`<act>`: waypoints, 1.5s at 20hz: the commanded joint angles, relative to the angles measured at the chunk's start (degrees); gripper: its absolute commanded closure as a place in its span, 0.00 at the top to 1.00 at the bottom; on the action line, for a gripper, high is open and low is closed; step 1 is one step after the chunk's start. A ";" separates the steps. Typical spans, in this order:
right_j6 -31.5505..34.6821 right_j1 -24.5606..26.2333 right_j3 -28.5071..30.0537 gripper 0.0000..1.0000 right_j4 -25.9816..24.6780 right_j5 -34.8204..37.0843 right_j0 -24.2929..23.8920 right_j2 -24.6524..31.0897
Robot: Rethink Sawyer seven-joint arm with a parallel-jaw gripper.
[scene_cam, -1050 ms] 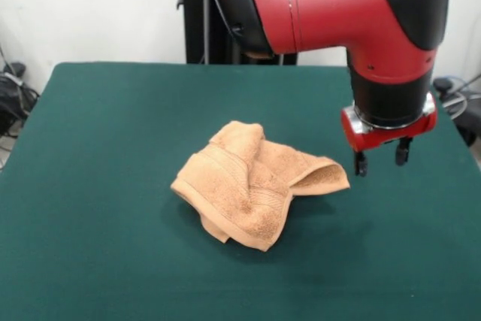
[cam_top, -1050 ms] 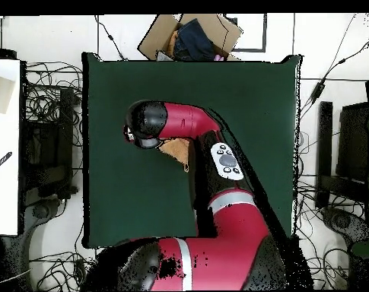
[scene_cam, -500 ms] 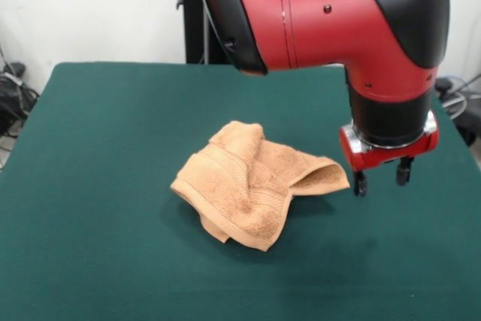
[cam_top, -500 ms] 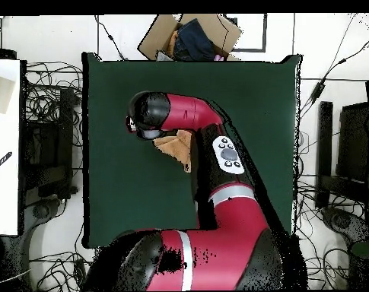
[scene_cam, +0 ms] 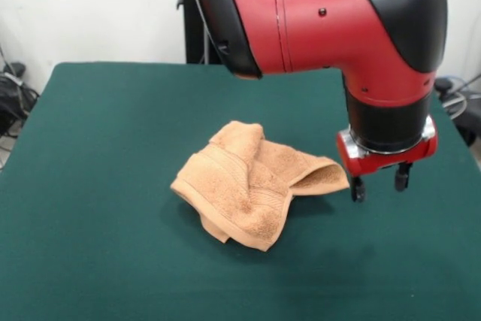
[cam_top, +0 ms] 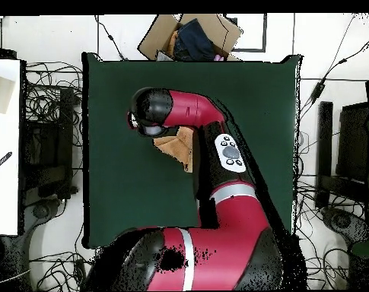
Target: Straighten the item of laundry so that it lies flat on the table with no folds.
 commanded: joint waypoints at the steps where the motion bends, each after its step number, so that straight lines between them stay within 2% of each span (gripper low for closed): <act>1: -3.41 0.56 0.08 1.00 -4.08 5.72 -0.80 1.07; 30: -6.70 0.26 1.28 1.00 -6.26 6.34 -3.29 1.89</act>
